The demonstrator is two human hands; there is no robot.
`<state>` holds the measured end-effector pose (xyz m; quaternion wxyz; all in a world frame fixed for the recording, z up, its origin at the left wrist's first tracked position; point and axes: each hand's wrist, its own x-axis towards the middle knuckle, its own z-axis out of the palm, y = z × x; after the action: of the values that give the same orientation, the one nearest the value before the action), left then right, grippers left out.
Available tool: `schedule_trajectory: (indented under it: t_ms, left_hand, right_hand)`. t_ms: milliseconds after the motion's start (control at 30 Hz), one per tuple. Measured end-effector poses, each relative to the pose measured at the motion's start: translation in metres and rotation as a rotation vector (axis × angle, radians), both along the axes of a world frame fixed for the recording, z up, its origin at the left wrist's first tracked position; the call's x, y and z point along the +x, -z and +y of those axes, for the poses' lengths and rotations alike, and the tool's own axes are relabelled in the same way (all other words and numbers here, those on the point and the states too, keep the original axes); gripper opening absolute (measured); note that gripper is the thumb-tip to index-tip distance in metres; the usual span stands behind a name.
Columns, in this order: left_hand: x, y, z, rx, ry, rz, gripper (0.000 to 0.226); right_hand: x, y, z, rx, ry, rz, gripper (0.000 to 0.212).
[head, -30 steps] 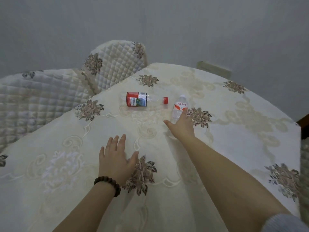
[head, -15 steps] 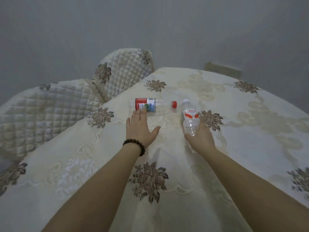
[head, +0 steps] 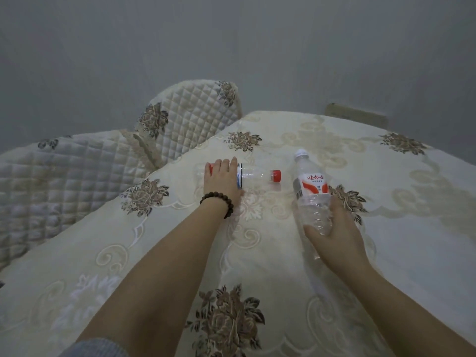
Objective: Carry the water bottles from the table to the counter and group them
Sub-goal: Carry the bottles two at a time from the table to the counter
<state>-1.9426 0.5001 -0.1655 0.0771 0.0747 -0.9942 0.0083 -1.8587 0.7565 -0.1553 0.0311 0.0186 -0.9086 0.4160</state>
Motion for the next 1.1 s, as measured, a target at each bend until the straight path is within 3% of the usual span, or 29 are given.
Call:
schedule_trajectory:
  t_ms: [133,233,367,700,867,1100]
  left_hand:
    - [0.009,0.003,0.003,-0.089,0.016,0.085,0.063]
    - [0.024,0.000,0.005,-0.055,-0.010,0.098,0.056]
    - [0.054,-0.020,0.006,0.152,-0.071,0.124,0.061]
    - [0.188,-0.070,0.046,0.877,-0.173,0.282,0.059]
    - [0.264,-0.096,0.069,0.997,-0.207,0.325,0.048]
    - [0.362,-0.137,0.082,1.123,-0.157,0.370,0.051]
  right_hand:
    - [0.004,-0.004,-0.003,-0.051,-0.019,-0.005,0.070]
    - [0.010,-0.011,-0.006,-0.080,-0.019,-0.029,0.078]
    - [0.021,-0.027,-0.005,-0.178,-0.015,-0.020,0.078]
    - [0.086,-0.098,-0.004,-0.326,0.003,-0.056,0.092]
    - [0.145,-0.133,-0.006,-0.400,0.016,-0.047,0.084]
    - [0.255,-0.165,0.001,-0.498,0.061,-0.028,0.069]
